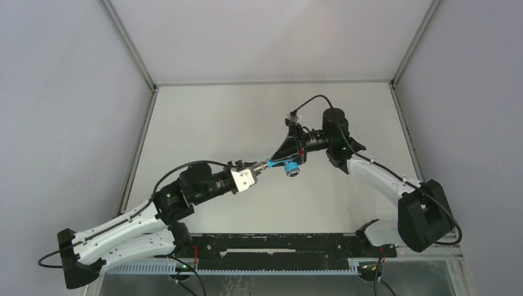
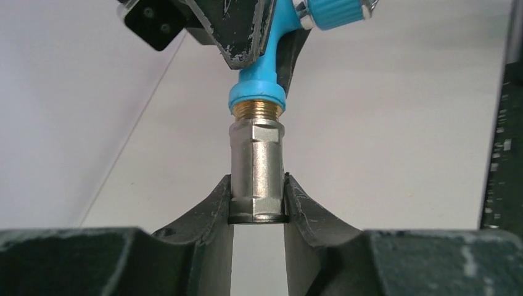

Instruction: Install the water faucets

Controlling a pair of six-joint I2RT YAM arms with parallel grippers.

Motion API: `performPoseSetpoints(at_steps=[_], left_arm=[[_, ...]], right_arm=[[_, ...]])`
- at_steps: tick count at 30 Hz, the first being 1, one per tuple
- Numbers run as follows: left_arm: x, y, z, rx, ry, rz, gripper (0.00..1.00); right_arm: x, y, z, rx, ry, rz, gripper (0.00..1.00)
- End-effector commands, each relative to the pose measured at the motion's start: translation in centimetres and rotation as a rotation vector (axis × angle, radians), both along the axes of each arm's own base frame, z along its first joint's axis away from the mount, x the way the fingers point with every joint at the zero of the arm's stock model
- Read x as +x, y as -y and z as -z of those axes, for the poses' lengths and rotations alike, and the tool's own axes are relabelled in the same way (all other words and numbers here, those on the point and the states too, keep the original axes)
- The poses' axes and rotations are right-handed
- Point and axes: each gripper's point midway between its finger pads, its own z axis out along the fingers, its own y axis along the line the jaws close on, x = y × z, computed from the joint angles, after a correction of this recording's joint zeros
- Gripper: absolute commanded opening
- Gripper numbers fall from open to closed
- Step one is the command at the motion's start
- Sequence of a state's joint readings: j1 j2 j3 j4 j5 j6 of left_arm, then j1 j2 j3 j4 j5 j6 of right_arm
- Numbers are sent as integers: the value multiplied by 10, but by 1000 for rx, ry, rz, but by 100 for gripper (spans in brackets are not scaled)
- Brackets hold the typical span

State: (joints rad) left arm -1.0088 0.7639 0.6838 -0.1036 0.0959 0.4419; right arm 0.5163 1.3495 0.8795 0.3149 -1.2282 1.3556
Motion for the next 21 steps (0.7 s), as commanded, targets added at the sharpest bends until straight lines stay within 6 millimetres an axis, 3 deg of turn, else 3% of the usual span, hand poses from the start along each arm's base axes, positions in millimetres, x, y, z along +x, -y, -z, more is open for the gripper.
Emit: performPoseSetpoints(at_steps=[1, 8, 14, 17, 21], left_arm=[[19, 15, 3, 91, 151, -76, 0], [34, 13, 6, 229, 359, -178, 0], [27, 20, 19, 297, 447, -137, 0], [21, 24, 22, 283, 426, -103, 0], [8, 28, 22, 238, 362, -43, 0]], right_arm=[[-2, -20, -16, 11, -27, 24, 0], [8, -23, 5, -66, -151, 75, 0], [16, -23, 25, -73, -257, 96, 22], [21, -21, 31, -74, -289, 112, 38], [27, -17, 32, -70, -291, 129, 48]])
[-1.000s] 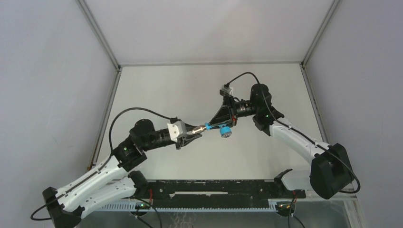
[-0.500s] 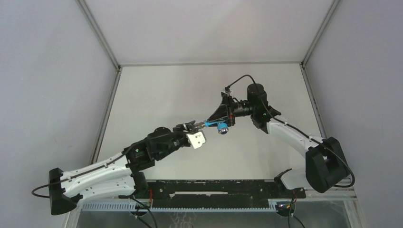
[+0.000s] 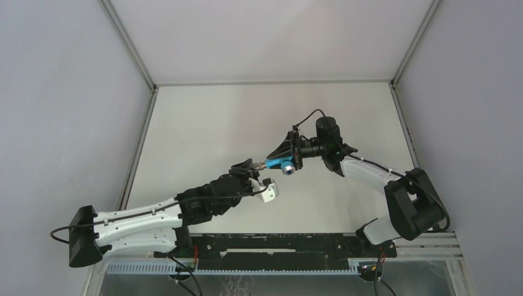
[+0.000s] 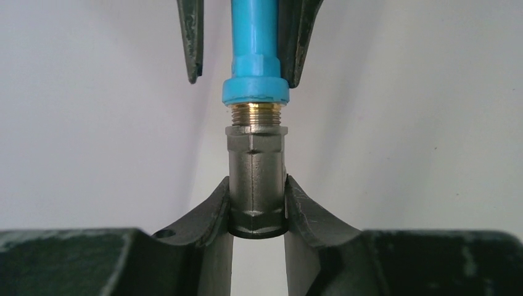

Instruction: Install the water faucets

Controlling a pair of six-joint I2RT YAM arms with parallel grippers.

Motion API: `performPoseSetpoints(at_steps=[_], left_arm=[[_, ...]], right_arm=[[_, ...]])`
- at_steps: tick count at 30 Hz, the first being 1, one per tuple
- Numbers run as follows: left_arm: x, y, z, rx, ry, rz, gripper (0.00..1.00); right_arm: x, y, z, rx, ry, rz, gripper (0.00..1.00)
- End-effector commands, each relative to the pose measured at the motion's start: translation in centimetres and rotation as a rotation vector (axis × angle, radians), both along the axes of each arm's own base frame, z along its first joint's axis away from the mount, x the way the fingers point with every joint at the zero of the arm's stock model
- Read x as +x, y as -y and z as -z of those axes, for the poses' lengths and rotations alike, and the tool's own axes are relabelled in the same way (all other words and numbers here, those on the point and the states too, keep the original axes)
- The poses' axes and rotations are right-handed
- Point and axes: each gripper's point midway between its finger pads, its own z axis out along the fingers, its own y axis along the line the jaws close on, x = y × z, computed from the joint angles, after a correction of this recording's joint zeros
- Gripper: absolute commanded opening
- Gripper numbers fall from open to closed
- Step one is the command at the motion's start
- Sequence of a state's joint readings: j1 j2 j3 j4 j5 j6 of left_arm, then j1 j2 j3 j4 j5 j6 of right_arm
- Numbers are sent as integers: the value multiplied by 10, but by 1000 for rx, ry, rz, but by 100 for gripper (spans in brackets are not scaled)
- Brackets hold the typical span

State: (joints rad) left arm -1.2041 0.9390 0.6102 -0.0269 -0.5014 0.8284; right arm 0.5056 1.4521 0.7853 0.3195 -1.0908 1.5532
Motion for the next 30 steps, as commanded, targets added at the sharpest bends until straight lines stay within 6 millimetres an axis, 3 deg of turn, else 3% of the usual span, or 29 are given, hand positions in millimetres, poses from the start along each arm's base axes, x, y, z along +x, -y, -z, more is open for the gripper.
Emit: performPoseSetpoints(at_steps=[1, 7, 11, 15, 21, 30], left_arm=[[-38, 52, -27, -177, -50, 277, 0], [-35, 50, -23, -239, -179, 256, 0], [-26, 46, -29, -307, -231, 221, 0], [-20, 40, -22, -318, -319, 183, 0], [-22, 42, -31, -408, -462, 213, 0], [-17, 35, -30, -418, -516, 191, 0]], right_arm=[[-5, -8, -28, 73, 59, -22, 49], [-9, -3, -28, 58, 76, -22, 62], [-14, 1, -27, 40, 86, -28, 63], [-21, 4, -25, 22, 92, -32, 69], [-28, 10, -23, 4, 105, -42, 74], [-32, 16, -30, 13, 120, -40, 75]])
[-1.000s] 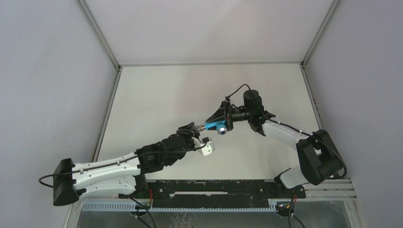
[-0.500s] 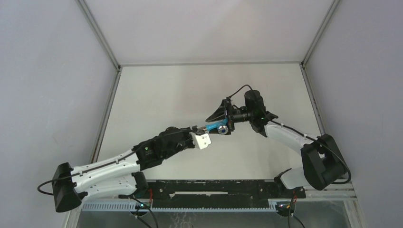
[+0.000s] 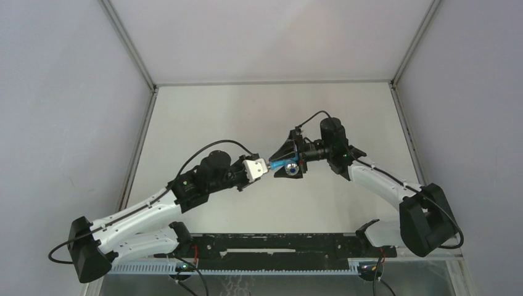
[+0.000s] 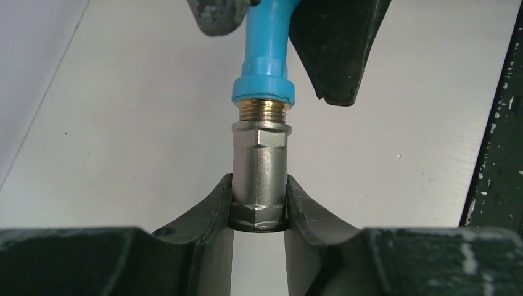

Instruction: Install the water faucets

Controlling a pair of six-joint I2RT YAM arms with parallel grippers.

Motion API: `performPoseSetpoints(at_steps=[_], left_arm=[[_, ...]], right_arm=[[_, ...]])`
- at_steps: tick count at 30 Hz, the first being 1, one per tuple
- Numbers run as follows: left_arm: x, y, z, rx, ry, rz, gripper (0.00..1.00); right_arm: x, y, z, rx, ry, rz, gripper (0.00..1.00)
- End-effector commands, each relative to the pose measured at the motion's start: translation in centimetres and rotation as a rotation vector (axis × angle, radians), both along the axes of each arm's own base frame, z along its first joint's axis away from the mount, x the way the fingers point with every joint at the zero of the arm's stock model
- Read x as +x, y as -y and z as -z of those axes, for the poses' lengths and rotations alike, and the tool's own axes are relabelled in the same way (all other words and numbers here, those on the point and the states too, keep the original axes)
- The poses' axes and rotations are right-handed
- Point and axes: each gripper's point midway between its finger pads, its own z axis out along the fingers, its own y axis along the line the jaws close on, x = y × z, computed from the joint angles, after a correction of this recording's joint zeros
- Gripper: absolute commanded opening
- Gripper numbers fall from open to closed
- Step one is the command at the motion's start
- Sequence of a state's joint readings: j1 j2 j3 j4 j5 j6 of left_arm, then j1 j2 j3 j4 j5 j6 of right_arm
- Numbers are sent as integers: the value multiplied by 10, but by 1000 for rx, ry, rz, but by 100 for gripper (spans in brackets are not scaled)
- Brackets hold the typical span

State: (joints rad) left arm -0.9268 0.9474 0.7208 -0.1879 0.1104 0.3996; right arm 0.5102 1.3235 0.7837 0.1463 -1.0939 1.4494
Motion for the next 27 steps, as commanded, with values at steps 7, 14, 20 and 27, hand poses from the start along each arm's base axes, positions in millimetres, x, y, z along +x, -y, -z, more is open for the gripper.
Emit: performPoseSetpoints(at_steps=[7, 14, 20, 27], left_arm=[[4, 7, -27, -84, -5, 11, 0], [6, 4, -21, -69, -44, 8, 0], [5, 3, -20, -65, -28, 21, 0], [-8, 8, -26, -81, -45, 96, 0]], right_arm=[[-11, 11, -28, 43, 84, 4, 74], [-17, 18, -39, 51, 107, 24, 74], [-22, 22, -53, 71, 137, 45, 74], [-14, 22, -50, 59, 154, 81, 74]])
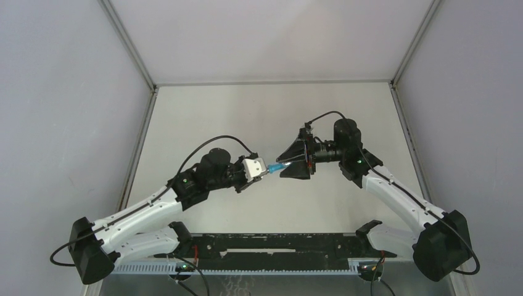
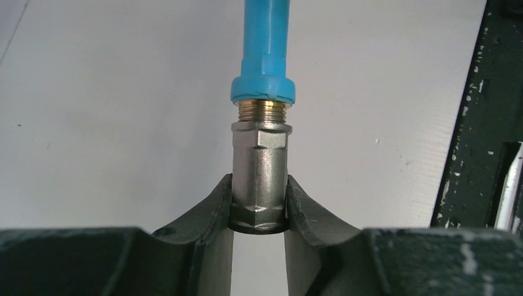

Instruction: Install the water faucets

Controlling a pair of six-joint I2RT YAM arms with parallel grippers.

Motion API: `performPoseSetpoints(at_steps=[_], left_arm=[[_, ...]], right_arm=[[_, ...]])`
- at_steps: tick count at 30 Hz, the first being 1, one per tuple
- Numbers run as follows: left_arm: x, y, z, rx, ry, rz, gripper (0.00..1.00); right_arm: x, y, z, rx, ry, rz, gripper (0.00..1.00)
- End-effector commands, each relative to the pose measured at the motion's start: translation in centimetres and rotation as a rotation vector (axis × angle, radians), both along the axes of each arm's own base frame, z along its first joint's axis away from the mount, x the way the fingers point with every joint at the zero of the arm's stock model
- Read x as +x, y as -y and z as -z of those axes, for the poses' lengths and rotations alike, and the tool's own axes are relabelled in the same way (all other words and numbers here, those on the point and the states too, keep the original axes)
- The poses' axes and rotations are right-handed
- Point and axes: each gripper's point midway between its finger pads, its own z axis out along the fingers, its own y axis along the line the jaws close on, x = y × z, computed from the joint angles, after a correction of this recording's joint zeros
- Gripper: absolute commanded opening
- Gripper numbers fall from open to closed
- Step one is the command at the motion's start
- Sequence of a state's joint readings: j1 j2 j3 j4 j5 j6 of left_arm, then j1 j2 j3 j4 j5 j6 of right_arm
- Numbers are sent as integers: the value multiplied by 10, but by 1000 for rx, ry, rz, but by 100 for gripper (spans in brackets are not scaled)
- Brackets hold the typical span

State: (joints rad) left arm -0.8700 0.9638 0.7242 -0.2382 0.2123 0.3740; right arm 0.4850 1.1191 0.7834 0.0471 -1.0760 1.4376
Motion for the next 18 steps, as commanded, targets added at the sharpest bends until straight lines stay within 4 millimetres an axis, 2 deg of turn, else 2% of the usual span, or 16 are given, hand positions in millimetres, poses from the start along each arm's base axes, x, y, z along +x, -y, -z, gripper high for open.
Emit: performPoseSetpoints(at_steps=[1, 9, 12, 15, 18], left_arm=[[-7, 14, -40, -97, 39, 84, 0], [-31, 20, -44, -120, -13, 201, 0], [-36, 21, -49, -130, -26, 224, 0], [-39, 20, -53, -131, -34, 233, 0], [-44, 19, -60, -159, -82, 243, 0]], right_arm=[[11, 1, -8, 16, 56, 54, 74], [53, 6, 7, -43, 127, 172, 74], [63, 6, 15, -69, 130, 182, 73], [60, 8, 3, -48, 189, 173, 71], [56, 18, -15, -66, 324, 181, 69]])
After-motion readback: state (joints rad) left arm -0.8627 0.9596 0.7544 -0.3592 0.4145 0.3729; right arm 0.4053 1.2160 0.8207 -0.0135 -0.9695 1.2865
